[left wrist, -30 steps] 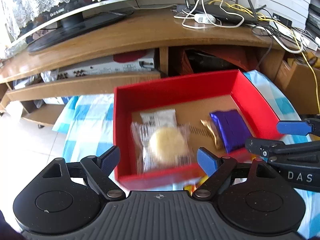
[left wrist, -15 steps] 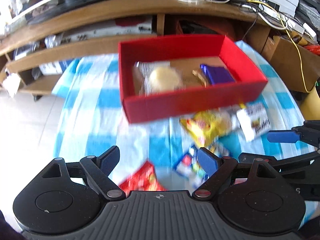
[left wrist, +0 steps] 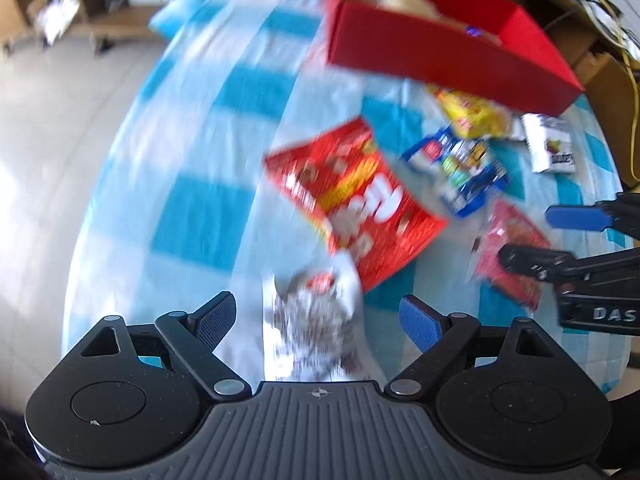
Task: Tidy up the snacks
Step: 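Move the left tool to the white foil packet while the right tool reaches the pink cake, then grasp the white foil packet with the left tool while the right tool grasps the pink-wrapped cake, then carry the foil packet and pink cake over the red box with both tools, then open both tools to drop the foil packet and pink cake into the box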
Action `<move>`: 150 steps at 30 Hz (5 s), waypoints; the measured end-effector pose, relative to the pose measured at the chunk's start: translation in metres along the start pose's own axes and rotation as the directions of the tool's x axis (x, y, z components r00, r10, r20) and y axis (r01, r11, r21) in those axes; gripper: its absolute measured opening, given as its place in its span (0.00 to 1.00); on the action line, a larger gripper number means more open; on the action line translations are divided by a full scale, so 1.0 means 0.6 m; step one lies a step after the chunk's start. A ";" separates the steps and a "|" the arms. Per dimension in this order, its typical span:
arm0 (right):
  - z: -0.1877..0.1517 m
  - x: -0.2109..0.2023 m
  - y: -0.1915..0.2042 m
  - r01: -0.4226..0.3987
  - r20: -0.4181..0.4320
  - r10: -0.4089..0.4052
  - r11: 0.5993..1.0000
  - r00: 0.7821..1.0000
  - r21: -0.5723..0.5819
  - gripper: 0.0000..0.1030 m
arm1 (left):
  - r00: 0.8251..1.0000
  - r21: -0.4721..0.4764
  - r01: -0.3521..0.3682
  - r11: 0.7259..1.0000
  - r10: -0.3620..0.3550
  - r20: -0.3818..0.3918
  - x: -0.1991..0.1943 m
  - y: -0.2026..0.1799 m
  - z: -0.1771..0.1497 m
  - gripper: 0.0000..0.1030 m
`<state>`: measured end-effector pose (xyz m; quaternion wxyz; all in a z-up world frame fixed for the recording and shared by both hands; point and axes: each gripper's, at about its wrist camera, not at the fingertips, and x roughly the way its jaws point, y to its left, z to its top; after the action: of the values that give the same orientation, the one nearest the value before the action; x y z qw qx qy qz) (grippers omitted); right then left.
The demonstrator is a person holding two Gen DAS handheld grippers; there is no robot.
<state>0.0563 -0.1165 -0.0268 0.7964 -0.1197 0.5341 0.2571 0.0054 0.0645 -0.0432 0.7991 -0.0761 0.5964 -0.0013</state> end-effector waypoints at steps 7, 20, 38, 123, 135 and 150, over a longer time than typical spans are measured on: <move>-0.003 0.012 0.002 0.002 -0.021 -0.003 0.999 1.000 -0.051 0.75 | 0.997 0.048 -0.071 0.996 0.069 0.044 0.006 -0.022 -0.019 0.89; -0.017 0.008 -0.017 -0.048 -0.052 0.047 0.999 0.998 -0.005 0.78 | 0.995 0.186 -0.014 0.983 -0.005 0.101 0.004 -0.071 -0.010 0.53; -0.001 0.067 -0.004 -0.022 -0.101 0.003 0.982 0.995 -0.188 0.93 | 0.996 0.197 0.035 0.980 -0.051 0.075 0.009 -0.068 -0.017 0.76; 0.225 0.006 -0.226 0.129 0.210 -0.200 0.943 0.957 0.308 0.61 | 0.922 0.219 -0.076 0.973 -0.015 0.386 0.018 -0.191 0.334 0.60; 0.229 0.060 -0.234 0.116 0.162 -0.174 0.942 0.971 0.314 0.61 | 0.935 0.208 -0.115 0.971 0.035 0.352 0.061 -0.186 0.343 0.60; 0.226 0.074 -0.237 0.114 0.139 -0.163 0.946 0.977 0.305 0.62 | 0.939 0.222 -0.131 0.966 0.049 0.340 0.071 -0.188 0.342 0.62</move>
<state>0.2530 -0.1598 -0.0249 0.8622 -0.0155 0.4902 0.1267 0.2231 -0.0261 -0.0130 0.8904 0.0498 0.4517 -0.0240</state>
